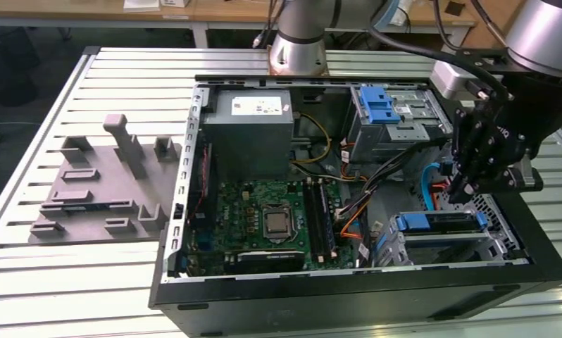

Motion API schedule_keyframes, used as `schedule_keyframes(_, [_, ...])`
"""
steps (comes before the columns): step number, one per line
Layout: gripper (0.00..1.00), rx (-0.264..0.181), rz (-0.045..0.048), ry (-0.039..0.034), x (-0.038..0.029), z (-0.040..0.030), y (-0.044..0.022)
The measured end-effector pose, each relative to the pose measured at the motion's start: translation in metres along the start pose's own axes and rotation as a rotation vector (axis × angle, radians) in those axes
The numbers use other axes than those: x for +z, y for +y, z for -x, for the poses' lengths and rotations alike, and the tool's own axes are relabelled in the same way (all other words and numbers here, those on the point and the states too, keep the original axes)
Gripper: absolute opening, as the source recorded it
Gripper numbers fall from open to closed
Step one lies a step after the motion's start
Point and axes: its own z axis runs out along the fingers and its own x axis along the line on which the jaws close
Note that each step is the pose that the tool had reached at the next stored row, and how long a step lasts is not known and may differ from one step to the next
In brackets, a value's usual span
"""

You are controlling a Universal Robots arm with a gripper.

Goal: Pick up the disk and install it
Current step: 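Insert the first disk wire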

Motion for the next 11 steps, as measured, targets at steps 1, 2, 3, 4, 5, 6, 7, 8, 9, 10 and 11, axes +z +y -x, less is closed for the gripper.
schedule_keyframes(1, [0.17, 0.0, 0.001, 0.0001, 0.0008, -0.0009, -0.0001])
schedule_keyframes(2, [0.17, 0.0, 0.0012, 0.0001, 0.0017, -0.002, -0.0001])
schedule_keyframes(3, [0.17, 0.0, 0.0014, 0.0, 0.0025, -0.0031, -0.0002])
schedule_keyframes(4, [0.17, 0.0, 0.0014, -0.0001, 0.0032, -0.0039, -0.0002])
schedule_keyframes(5, [0.17, 0.0, 0.0014, -0.0002, 0.0034, -0.0039, -0.0003])
schedule_keyframes(6, [0.17, 0.0, 0.0015, -0.0001, 0.0034, -0.0039, -0.0003])
schedule_keyframes(7, [0.17, 0.0, 0.0014, -0.0001, 0.0034, -0.0039, -0.0003])
schedule_keyframes(8, [0.17, 0.0, 0.0014, -0.0001, 0.0034, -0.0039, -0.0002])
schedule_keyframes(9, [0.17, 0.0, 0.0014, 0.0, 0.0034, -0.0039, -0.0002])
schedule_keyframes(10, [0.17, 0.0, 0.0014, 0.0, 0.0034, -0.004, -0.0002])
schedule_keyframes(11, [0.17, 0.0, 0.0015, 0.0001, 0.0037, -0.0047, -0.0002])
